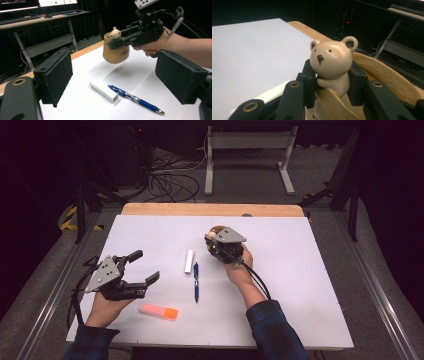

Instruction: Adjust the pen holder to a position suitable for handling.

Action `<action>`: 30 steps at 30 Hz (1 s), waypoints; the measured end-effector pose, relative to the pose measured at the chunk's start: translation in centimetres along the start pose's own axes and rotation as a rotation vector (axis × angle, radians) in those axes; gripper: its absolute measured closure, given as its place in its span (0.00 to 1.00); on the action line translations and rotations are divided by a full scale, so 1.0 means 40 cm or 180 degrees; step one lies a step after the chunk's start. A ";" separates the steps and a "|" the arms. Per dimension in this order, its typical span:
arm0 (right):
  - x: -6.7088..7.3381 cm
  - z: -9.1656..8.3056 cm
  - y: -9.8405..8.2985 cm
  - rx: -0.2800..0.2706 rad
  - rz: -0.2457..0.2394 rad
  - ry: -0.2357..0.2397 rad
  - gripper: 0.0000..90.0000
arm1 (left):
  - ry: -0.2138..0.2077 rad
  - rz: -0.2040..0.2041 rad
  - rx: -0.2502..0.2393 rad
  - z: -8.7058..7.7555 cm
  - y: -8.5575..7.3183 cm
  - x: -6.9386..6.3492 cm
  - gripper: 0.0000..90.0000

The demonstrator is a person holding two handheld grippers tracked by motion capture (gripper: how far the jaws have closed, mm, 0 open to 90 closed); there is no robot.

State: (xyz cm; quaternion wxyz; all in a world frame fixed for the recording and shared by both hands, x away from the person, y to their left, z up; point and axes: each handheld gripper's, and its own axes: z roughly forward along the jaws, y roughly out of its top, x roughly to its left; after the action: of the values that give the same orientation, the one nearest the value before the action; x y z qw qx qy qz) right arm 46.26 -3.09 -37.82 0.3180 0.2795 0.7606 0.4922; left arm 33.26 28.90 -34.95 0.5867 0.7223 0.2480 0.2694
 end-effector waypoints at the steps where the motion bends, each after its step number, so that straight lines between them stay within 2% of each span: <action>1: 0.005 -0.011 -0.004 -0.0038 0.0010 -0.0001 0.73 | -0.0016 -0.0021 -0.0022 0.002 -0.001 0.000 0.17; 8: 0.041 -0.071 -0.039 -0.0063 -0.0028 0.0025 0.73 | -0.0031 -0.0048 0.0014 0.007 -0.003 -0.001 0.16; 12: 0.055 -0.088 -0.064 -0.0050 -0.0013 0.0022 0.73 | -0.0041 -0.0047 0.0014 0.007 -0.002 -0.003 0.16; 15: 0.061 -0.096 -0.080 -0.0043 0.0091 0.0030 0.73 | -0.0038 -0.0044 0.0009 0.006 -0.002 -0.003 0.16; 20: 0.078 -0.111 -0.101 -0.0004 0.0176 0.0044 0.73 | -0.0039 -0.0058 0.0001 0.005 -0.002 0.000 0.16; 26: 0.100 -0.140 -0.123 0.0004 0.0170 0.0037 0.73 | -0.0080 -0.0099 -0.0040 0.007 -0.002 -0.002 0.15; 30: 0.101 -0.150 -0.135 -0.0005 0.0235 0.0054 0.73 | -0.0104 -0.0113 -0.0025 0.008 -0.002 -0.004 0.15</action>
State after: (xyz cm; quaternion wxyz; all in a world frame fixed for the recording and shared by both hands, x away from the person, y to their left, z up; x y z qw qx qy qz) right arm 38.50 -5.49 -41.79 0.2934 0.3029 0.7520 0.5066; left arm 33.36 28.56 -35.11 0.5982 0.7198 0.2501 0.2481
